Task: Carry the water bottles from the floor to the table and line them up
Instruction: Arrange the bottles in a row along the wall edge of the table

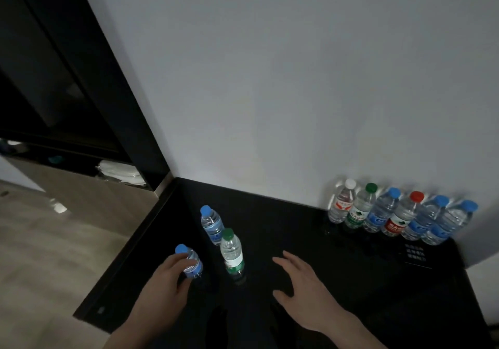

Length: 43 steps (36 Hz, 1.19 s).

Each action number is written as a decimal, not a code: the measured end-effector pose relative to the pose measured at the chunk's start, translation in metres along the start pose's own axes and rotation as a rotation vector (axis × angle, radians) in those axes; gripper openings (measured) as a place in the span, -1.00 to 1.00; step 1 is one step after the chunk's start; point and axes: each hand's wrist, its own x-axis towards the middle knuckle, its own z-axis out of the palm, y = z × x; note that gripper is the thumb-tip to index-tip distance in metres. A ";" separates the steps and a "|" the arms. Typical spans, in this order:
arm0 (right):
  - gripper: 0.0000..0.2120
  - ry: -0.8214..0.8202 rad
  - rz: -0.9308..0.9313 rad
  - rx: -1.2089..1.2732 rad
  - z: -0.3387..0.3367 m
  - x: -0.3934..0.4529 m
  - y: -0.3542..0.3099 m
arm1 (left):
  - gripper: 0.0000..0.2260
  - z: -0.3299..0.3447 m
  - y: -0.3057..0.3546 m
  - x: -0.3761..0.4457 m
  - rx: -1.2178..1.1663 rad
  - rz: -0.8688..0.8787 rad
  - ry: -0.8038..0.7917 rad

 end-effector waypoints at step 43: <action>-0.63 0.494 0.379 -0.033 0.105 0.126 -0.143 | -0.57 -0.047 -0.053 0.208 0.102 0.496 -0.146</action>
